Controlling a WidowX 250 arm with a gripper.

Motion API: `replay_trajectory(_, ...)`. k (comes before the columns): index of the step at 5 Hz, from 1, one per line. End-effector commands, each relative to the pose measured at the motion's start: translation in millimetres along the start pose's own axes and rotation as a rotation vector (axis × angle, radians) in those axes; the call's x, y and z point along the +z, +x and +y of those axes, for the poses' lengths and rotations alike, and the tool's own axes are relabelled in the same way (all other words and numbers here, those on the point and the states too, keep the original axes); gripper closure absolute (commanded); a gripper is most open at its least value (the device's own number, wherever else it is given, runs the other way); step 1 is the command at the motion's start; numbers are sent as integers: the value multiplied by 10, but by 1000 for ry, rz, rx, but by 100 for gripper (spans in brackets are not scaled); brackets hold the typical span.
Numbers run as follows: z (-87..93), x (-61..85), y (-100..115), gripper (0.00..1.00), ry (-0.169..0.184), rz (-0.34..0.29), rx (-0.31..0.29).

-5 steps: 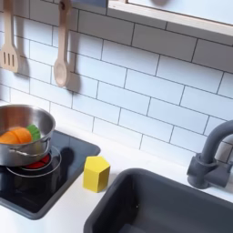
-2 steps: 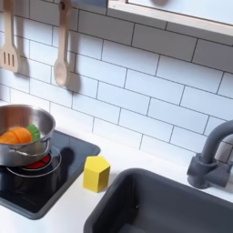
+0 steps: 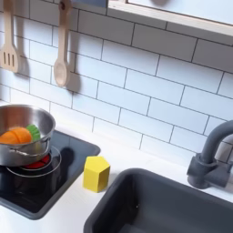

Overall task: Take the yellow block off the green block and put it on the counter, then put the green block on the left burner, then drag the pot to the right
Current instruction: 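Put the green block on the left burner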

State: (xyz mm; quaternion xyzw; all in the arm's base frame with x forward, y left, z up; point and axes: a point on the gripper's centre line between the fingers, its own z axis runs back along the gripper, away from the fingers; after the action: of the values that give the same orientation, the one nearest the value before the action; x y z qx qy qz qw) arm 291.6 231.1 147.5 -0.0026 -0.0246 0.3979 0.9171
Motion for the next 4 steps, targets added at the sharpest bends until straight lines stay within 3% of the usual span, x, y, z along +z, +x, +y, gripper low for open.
replay_trajectory(1,34,7,25,100,-3,7,-6)
replay_trajectory(2,59,48,30,100,-11,6,-44)
replay_trajectory(3,106,82,75,100,-60,-10,-129)
replay_trajectory(4,71,96,104,100,-75,-8,-204)
